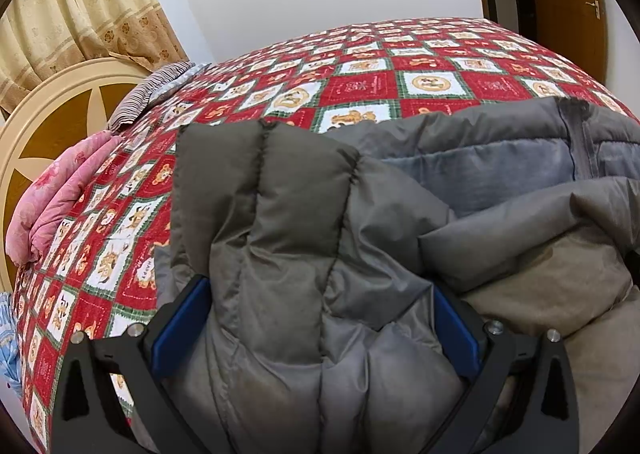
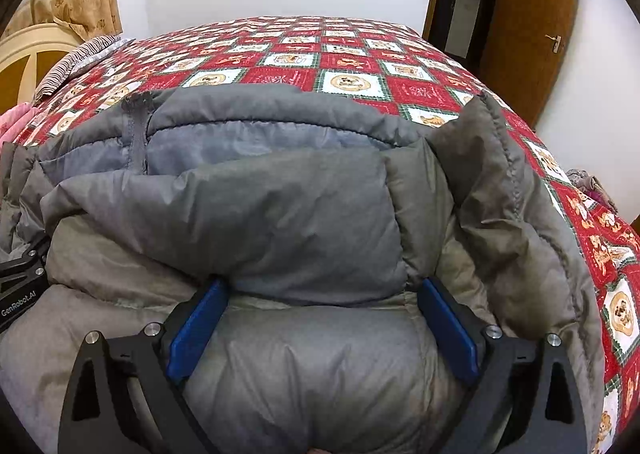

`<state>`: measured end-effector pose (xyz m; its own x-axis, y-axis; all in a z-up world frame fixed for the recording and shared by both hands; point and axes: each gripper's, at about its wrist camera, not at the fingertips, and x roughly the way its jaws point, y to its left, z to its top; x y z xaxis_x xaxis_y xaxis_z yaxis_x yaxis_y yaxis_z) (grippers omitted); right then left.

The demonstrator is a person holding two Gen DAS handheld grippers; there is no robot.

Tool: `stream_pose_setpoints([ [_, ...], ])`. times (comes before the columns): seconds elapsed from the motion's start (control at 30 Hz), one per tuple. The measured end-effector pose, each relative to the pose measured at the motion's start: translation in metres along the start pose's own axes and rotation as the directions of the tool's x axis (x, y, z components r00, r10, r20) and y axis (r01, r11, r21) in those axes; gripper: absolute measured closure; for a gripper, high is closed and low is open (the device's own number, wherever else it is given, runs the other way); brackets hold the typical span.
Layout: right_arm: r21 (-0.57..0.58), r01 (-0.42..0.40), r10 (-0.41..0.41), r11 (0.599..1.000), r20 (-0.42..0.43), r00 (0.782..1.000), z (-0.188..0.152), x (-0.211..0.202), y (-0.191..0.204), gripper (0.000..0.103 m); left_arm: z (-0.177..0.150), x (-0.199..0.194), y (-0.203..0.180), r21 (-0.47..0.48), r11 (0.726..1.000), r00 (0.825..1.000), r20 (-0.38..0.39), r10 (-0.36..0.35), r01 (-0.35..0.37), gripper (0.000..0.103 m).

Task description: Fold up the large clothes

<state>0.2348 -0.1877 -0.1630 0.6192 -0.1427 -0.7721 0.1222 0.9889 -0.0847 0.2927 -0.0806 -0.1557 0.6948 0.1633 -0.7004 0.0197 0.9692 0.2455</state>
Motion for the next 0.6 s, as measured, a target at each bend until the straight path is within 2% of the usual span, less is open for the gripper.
stream_pose_setpoints([
  [0.17, -0.006, 0.009, -0.009, 1.000, -0.002, 1.000, 0.000, 0.001, 0.001, 0.006, 0.003, -0.008, 0.003, 0.013, 1.000, 1.000, -0.009, 0.008, -0.008, 0.000],
  [0.23, -0.008, 0.012, -0.012, 1.000, -0.004, 1.000, 0.000, 0.001, 0.002, 0.006, 0.001, -0.027, 0.010, -0.016, 1.000, 1.000, 0.005, -0.010, 0.010, 0.000],
  [0.3, -0.016, 0.018, -0.019, 1.000, -0.009, 1.000, 0.000, 0.000, 0.004, 0.006, -0.005, -0.054, 0.019, -0.052, 0.997, 0.997, 0.057, -0.053, 0.056, 0.000],
  [0.43, -0.033, 0.024, -0.024, 0.999, 0.008, 1.000, 0.000, -0.022, 0.006, 0.006, -0.020, -0.094, 0.020, -0.029, 0.995, 0.983, 0.157, -0.093, 0.099, 0.000],
  [0.5, -0.005, -0.018, 0.019, 1.000, 0.091, 0.996, -0.004, -0.055, 0.009, 0.006, -0.023, -0.092, 0.013, -0.010, 0.996, 0.984, 0.152, -0.091, 0.094, 0.000],
  [0.6, -0.028, -0.058, 0.061, 0.998, 0.125, 0.990, -0.010, -0.078, 0.022, 0.006, -0.029, -0.070, 0.002, 0.009, 0.997, 0.993, 0.095, -0.072, 0.072, 0.000],
])
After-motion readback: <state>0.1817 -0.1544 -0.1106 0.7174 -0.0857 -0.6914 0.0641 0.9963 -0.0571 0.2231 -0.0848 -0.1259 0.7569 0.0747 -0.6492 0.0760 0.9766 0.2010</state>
